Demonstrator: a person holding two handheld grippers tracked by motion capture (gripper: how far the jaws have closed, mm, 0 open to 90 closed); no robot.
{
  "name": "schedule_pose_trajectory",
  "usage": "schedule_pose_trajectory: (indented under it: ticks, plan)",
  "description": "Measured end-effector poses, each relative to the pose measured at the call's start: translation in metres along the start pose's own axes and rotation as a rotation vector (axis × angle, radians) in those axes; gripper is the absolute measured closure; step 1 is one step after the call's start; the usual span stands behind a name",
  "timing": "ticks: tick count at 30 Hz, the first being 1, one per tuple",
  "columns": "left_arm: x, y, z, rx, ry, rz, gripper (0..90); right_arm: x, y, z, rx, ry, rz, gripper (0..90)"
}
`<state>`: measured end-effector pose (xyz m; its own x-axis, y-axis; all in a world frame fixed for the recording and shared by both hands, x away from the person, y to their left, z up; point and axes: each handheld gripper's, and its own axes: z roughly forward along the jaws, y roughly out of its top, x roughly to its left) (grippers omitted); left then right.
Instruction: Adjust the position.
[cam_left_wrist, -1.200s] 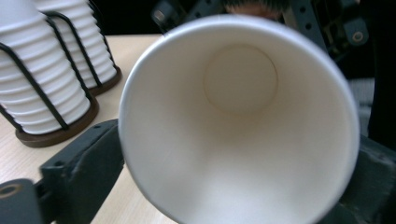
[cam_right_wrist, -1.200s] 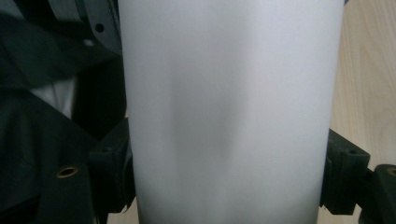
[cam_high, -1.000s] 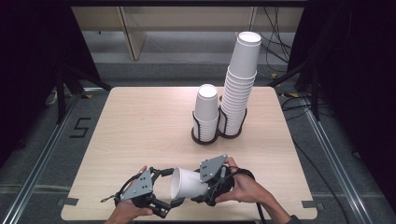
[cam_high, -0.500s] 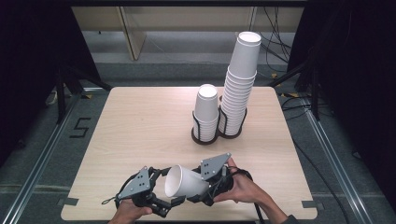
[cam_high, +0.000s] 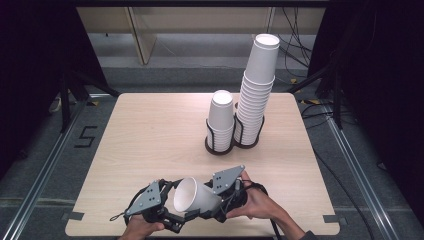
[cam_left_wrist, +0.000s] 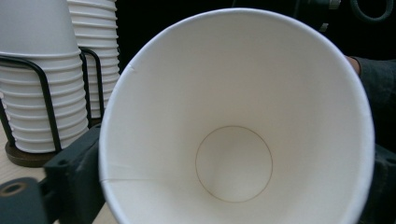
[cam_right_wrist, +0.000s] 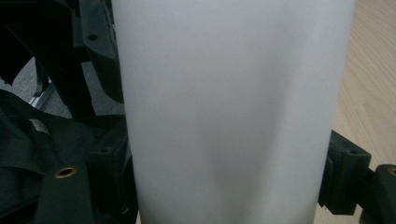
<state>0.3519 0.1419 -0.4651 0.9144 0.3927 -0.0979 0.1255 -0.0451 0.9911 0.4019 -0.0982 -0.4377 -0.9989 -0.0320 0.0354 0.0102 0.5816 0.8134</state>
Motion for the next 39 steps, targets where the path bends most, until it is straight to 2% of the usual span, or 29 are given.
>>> schedule_pose_trajectory:
  ticks: [6,8,10,13,17,22,25,27,30,33,34,35,37,39]
  plan:
    - [0.001,0.001,0.000,0.016,-0.015,0.004,11.1,0.000,-0.001,0.001,0.012,-0.003,-0.004,23.1]
    - [0.000,0.000,0.002,0.012,-0.017,0.008,12.0,0.000,-0.002,0.003,0.025,-0.003,0.009,22.2]
    - [0.000,0.000,0.001,0.034,-0.004,0.017,12.8,-0.001,-0.004,0.004,0.040,-0.016,0.020,20.5]
    - [0.001,0.000,0.000,0.037,0.004,0.017,13.4,-0.003,-0.006,0.004,0.071,-0.035,0.048,16.0]
    - [0.002,0.001,0.000,0.050,0.019,0.028,13.9,-0.006,-0.009,0.000,0.090,-0.053,0.058,16.4]
    - [0.001,0.001,0.000,0.071,0.038,0.035,14.2,-0.006,-0.011,-0.001,0.120,-0.076,0.056,17.3]
    - [0.002,0.000,0.002,0.053,0.029,0.031,14.2,-0.005,-0.012,-0.001,0.134,-0.082,0.054,18.6]
    - [0.001,0.001,0.000,0.073,0.042,0.029,14.2,-0.005,-0.013,0.000,0.139,-0.090,0.048,20.1]
    - [0.001,0.002,0.000,0.071,0.038,0.032,14.1,-0.004,-0.013,0.002,0.146,-0.093,0.035,23.3]
    - [0.001,0.002,0.000,0.055,0.033,0.025,12.9,-0.002,-0.011,0.003,0.146,-0.077,0.032,24.5]
    - [0.001,0.001,0.001,0.033,0.027,0.019,11.5,-0.001,-0.011,0.004,0.134,-0.072,0.025,24.8]
    - [0.001,0.002,0.000,0.032,0.037,0.012,10.4,-0.001,-0.011,0.004,0.121,-0.068,0.027,25.0]
    - [0.001,0.002,0.000,0.000,0.033,-0.009,8.5,-0.002,-0.012,0.003,0.087,-0.052,0.035,25.2]
    - [-0.001,0.002,0.001,-0.015,0.026,-0.017,8.5,-0.002,-0.013,0.003,0.033,-0.038,0.043,25.3]
